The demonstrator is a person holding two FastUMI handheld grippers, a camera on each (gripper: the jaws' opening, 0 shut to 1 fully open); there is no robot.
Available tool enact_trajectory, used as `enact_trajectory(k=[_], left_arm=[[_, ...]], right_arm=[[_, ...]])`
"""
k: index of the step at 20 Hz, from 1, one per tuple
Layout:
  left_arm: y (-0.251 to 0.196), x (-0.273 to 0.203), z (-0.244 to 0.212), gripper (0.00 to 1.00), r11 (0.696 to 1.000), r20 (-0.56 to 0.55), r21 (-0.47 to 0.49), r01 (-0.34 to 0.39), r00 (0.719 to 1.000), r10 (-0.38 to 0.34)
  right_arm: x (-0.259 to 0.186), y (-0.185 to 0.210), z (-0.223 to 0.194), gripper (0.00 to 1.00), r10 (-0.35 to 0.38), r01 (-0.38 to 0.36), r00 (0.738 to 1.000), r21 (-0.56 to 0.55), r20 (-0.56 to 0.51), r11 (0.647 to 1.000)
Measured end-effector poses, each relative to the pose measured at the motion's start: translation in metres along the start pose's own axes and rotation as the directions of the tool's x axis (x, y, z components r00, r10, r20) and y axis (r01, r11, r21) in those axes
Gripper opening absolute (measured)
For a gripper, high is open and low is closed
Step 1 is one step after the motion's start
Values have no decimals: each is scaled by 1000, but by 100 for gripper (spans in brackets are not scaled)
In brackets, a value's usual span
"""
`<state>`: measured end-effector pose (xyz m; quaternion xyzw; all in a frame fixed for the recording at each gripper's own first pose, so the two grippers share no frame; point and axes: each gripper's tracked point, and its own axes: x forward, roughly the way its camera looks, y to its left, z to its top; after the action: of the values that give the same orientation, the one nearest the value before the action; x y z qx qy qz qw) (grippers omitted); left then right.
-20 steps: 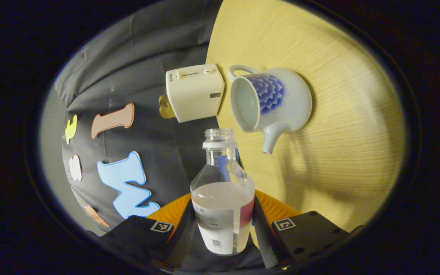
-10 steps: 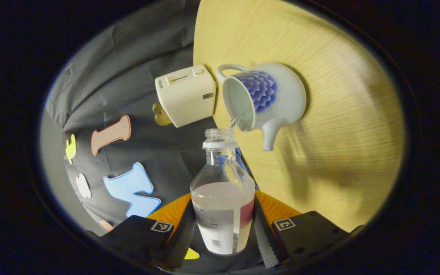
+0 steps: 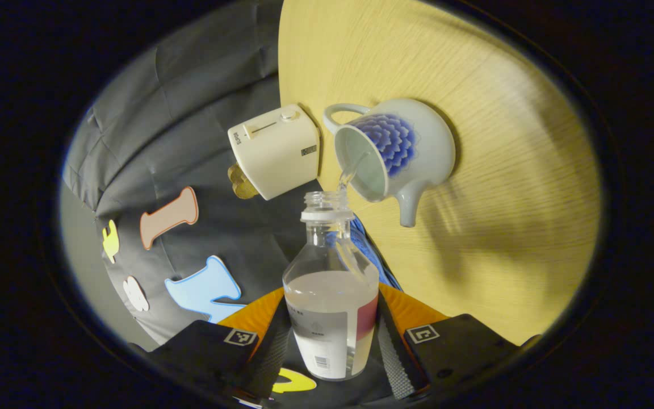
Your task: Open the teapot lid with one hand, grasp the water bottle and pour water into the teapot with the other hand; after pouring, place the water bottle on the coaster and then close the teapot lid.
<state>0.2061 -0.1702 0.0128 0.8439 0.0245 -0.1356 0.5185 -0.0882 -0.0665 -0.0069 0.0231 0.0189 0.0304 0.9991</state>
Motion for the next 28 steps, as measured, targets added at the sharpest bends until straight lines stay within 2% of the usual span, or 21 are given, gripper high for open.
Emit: enact_trajectory(k=[18, 25, 28], left_arm=[[2, -3, 4, 86, 992, -38, 124, 16, 999, -12], [2, -3, 5, 86, 989, -43, 147, 31, 999, -25], [1, -4, 6, 86, 991, -28, 128, 44, 999, -40]], right_arm=[[-2, -2, 1, 8, -15, 14, 1000, 26, 3, 1000], [-3, -3, 2, 8, -19, 19, 1000, 25, 7, 1000], [-2, -4, 1, 8, -19, 19, 1000, 21, 7, 1000]])
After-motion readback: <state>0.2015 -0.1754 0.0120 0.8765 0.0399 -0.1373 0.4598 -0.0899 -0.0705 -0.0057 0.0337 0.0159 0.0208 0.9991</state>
